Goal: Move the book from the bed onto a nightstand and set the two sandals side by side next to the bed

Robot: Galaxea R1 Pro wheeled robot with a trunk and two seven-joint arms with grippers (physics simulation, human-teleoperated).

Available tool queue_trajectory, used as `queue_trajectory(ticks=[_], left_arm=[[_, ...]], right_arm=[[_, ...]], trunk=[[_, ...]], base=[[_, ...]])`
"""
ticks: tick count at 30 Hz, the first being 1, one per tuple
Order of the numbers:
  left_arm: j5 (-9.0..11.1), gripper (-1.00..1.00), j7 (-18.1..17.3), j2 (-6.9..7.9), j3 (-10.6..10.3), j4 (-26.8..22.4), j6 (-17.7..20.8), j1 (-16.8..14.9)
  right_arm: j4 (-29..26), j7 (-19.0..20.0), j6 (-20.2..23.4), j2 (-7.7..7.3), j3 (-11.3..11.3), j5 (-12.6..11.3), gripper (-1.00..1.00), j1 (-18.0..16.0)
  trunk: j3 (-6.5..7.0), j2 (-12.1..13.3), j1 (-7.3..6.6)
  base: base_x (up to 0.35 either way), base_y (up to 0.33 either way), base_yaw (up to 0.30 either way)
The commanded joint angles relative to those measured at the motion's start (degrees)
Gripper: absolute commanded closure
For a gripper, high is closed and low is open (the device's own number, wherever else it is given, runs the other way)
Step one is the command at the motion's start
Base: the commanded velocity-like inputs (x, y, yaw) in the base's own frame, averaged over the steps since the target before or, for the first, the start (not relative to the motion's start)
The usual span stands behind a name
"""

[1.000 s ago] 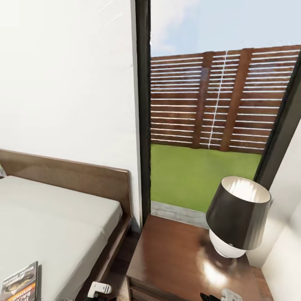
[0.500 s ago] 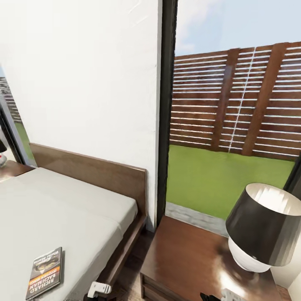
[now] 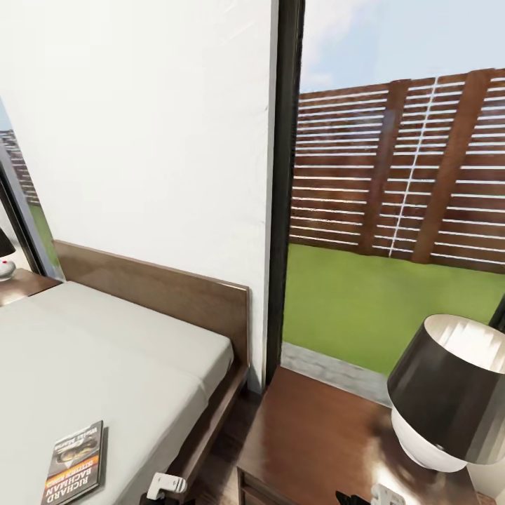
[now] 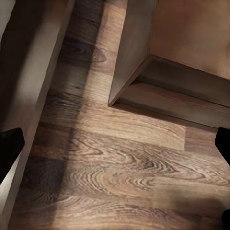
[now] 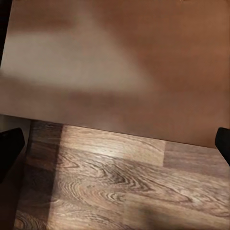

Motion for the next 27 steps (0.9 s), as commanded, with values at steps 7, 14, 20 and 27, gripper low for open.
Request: queue_trajectory(ticks=[7,14,20,27], left_arm=[[-0.6,-1.0,-0.12,0.01,0.49,0.05,-0.24,-0.04],[-0.6,-1.0,-0.12,0.01,0.49,0.05,-0.24,-0.04],[-0.6,-1.0,-0.12,0.01,0.49,0.05,-0.24,-0.04],[-0.6,-1.0,-0.12,0.01,0.49,0.05,-0.24,-0.04]], right_arm=[[0.1,0.27,-0.11,-0.01,-0.24,-0.25,-1.0,-0.05],[0.1,0.31,-0.11,-0.01,-0.24,-0.21,-1.0,-0.05],[0.1,0.32,-0.11,-0.01,-0.24,-0.24,-1.0,-0.05],[0.1,0.3,-0.11,-0.01,-0.24,-0.22,-1.0,-0.05]], trunk=[[-0.06,-0.03,0.0],[-0.06,-0.03,0.0],[-0.06,-0.03,0.0],[-0.06,-0.03,0.0]], base=[[0.001,0.0,0.041],[0.0,0.0,0.228],[0.0,0.0,0.056],[0.0,0.0,0.007]])
